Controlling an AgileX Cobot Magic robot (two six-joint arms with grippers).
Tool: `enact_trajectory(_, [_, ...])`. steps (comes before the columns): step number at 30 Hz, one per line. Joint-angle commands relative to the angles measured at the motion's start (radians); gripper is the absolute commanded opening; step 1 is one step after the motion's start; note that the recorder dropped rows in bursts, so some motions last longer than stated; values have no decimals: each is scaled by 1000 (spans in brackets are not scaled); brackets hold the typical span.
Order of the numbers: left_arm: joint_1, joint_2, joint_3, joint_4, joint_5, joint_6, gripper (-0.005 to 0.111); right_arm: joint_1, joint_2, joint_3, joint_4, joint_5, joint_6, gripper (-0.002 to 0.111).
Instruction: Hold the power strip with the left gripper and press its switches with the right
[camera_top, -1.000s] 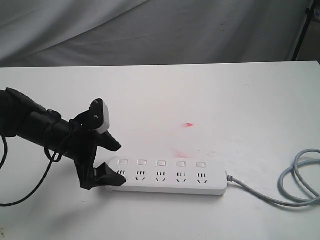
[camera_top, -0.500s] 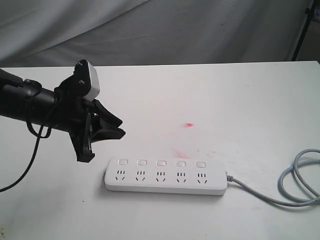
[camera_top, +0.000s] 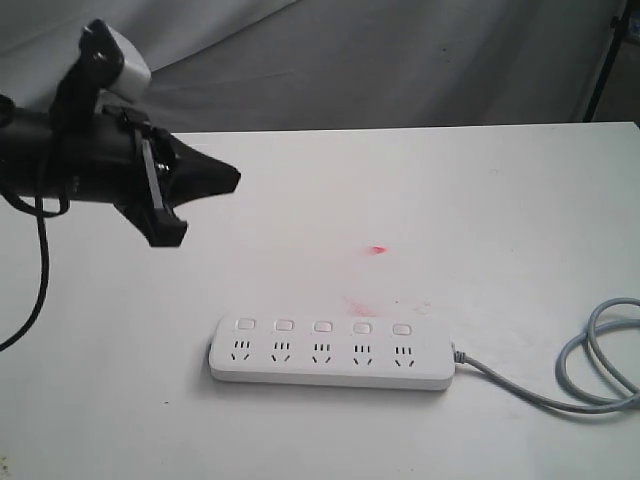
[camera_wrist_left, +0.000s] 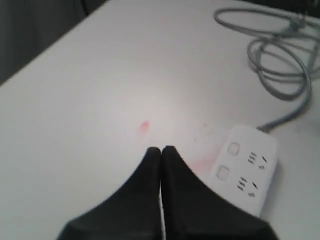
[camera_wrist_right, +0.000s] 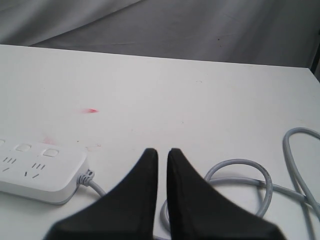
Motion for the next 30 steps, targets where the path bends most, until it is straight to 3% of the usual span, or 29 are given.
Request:
enact_trajectory(1, [-6,-95,-4,-179,-187,-19,0,-3,-5,4,-11,0,0,7])
enact_trajectory(6, [-6,-211,-4,-374,-369,-19,0,-3,-5,4,-11,0,0,7])
enact_trajectory(12, [-6,-364,-2,-391,-494,-86,0,-3,-5,4,-11,0,0,7])
enact_trajectory(30, [-6,-640,-2,-391,-497,-115,0,-3,-5,4,-11,0,0,7])
